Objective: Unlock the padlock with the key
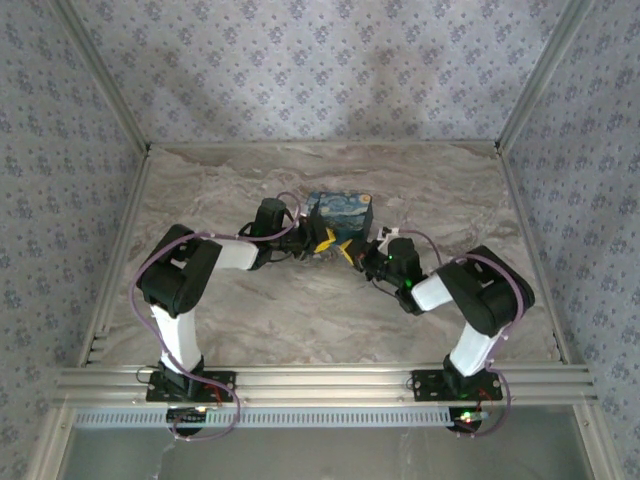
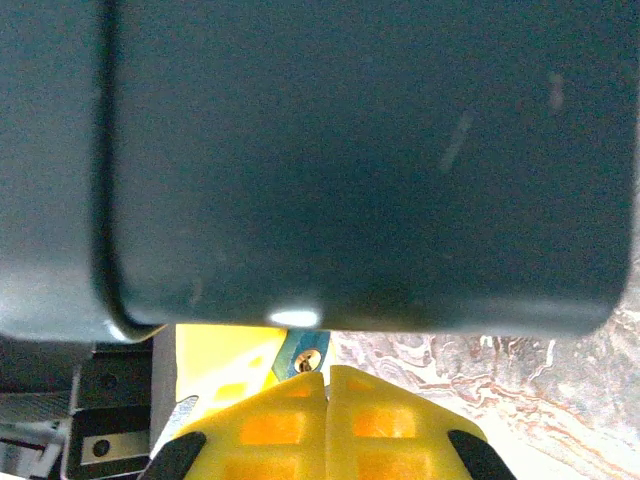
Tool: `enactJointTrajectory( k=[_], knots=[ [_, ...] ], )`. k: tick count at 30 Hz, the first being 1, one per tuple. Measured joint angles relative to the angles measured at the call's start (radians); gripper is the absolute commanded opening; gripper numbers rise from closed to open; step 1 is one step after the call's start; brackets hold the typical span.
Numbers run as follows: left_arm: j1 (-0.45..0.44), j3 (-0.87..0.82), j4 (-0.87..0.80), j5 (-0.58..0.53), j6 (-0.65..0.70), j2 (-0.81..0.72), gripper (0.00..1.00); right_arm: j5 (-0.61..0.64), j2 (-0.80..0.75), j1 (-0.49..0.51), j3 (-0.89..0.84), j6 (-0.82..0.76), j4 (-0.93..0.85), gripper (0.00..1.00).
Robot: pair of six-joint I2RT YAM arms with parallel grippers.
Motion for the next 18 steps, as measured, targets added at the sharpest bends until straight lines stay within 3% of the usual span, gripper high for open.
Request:
enactJointTrajectory(
  k=[6, 18],
  knots=[
    [0.000, 0.000, 0.005, 0.022, 0.000, -0.002, 0.00, 0.003, -0.071, -0.002, 0.019, -0.136, -0.131, 0.00],
    [-0.001, 0.000, 0.005, 0.008, -0.010, -0.002, 0.00, 0.103, -0.074, 0.043, 0.018, -0.213, -0.117, 0.00]
  ],
)
